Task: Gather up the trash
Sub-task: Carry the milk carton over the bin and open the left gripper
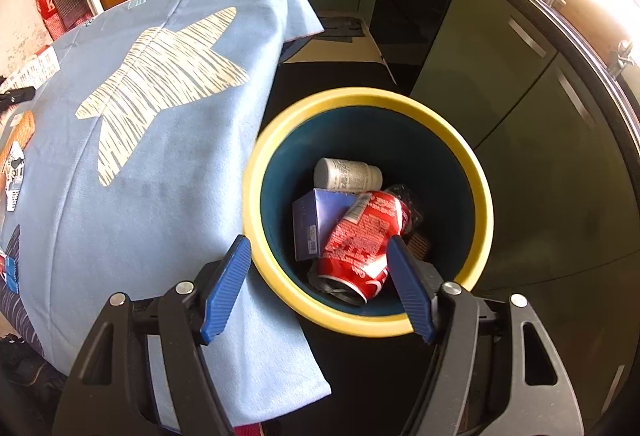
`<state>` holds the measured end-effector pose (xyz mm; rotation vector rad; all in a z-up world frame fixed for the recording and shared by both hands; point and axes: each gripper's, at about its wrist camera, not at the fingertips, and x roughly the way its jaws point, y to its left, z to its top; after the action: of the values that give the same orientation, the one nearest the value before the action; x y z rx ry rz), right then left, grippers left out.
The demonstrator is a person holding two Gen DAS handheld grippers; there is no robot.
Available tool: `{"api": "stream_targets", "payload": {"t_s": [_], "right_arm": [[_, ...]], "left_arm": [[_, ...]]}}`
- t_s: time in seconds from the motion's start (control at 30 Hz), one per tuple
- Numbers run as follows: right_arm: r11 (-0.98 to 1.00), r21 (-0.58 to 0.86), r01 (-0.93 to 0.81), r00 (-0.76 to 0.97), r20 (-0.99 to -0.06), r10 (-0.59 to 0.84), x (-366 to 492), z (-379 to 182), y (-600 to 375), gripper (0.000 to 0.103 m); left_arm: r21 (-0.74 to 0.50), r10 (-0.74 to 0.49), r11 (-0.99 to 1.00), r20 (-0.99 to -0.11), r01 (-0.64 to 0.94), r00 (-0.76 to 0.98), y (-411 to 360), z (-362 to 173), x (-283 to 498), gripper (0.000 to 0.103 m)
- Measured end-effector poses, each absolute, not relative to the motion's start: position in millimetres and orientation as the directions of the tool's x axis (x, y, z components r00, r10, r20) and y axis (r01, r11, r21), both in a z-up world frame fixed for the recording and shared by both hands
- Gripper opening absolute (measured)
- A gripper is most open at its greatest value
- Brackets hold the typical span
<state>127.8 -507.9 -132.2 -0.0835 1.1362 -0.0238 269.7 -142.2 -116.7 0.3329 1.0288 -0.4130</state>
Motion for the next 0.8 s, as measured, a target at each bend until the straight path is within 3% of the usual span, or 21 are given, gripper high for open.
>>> {"api": "stream_targets", "payload": {"t_s": [0.4, 0.8], "right_arm": [[0.994, -0.059, 0.095, 0.452, -0.887, -0.096, 88.2, -130.8, -554.0, 0.066], [0.972, -0.022, 0.233, 0.456, -0.881, -0.129, 31.8, -137.3, -617.2, 0.066]], "left_arm": [[0.100, -0.284, 0.722, -0.859, 0.684, 0.425, -251.2, -80.1, 228.5, 0.053], [0.101, -0.363, 0.430, -0.891, 0.897, 0.274, -438.5, -78.5, 188.6, 0.054]]}}
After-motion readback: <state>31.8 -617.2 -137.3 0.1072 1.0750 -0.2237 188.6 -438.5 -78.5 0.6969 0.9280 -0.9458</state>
